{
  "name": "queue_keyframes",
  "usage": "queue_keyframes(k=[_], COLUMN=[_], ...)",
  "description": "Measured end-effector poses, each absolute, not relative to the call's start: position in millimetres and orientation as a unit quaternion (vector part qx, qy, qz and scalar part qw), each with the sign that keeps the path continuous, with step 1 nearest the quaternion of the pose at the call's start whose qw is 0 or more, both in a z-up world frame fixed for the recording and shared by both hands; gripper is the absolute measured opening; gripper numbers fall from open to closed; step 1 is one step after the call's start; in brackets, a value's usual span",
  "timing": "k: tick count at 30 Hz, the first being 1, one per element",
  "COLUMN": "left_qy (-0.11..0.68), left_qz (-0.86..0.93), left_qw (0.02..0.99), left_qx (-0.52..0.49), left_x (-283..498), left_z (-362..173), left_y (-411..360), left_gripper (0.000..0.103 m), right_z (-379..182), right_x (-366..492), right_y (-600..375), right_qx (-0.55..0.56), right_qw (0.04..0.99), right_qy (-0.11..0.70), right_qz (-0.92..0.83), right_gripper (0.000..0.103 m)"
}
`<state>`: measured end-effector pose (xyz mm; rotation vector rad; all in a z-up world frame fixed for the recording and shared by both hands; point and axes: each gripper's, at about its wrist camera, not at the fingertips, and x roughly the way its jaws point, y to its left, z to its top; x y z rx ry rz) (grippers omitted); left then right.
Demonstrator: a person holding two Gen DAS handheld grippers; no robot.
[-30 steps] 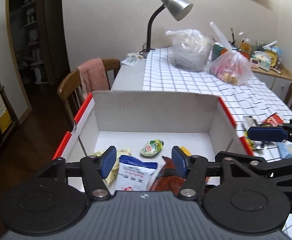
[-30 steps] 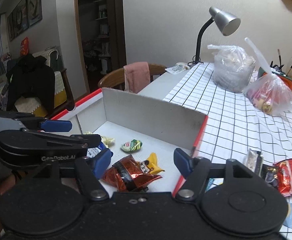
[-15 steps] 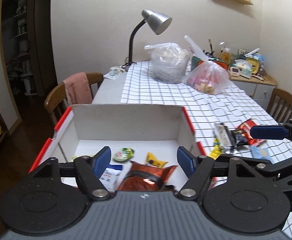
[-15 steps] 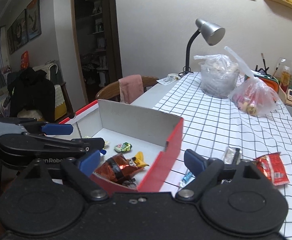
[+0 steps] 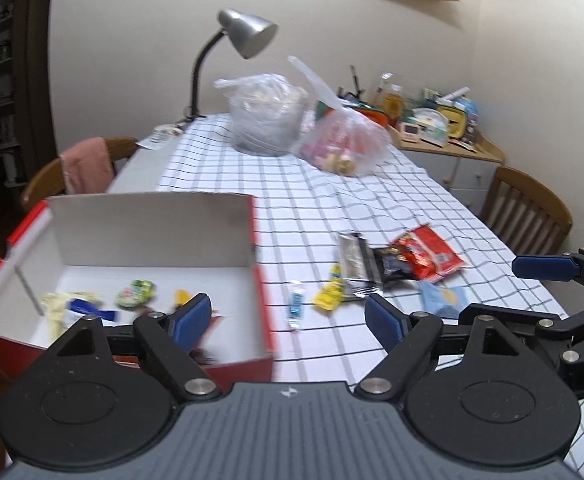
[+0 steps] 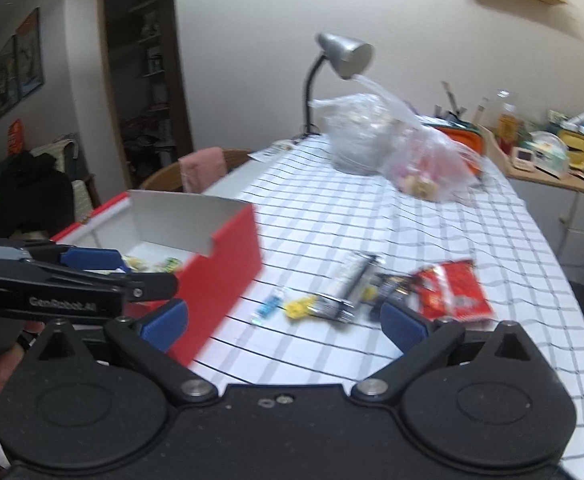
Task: Organize snacks
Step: 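Move both tools back to the snacks on the table, then grasp the blue cookie packet with the right tool while the left tool grasps the blue candy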
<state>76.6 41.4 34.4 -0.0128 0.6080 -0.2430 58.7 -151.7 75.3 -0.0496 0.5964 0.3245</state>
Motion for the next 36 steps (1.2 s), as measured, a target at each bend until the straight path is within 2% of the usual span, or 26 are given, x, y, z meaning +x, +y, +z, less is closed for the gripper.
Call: queue_keyframes(k=[17, 26, 36], left_qy=[0.34, 0.376, 0.411], left_qz=[-0.131, -0.091, -0.087], left_qw=[0.931, 0.921, 0.905], left_qx=[0.02, 0.035, 0.06], left_x=[124.8, 166.4, 177.7], left_z=[-2.9, -16.3, -25.7], left_y=[-46.5, -52.7, -64.5], left_gripper=[0.084, 0.084, 0.084], right_z=[33.4, 6.4, -20.6], right_x=[75.2, 109.1, 165.4], right_y=[-251.7, -257.8, -250.2], right_qx=[-0.053, -0.098, -0.169], right_qw=[0.934, 0.918, 0.886], right_qy=[0.338, 0.36, 0.374], right_qz=[0.1, 0.13, 0.216], right_gripper=[0.103, 0.103, 0.096])
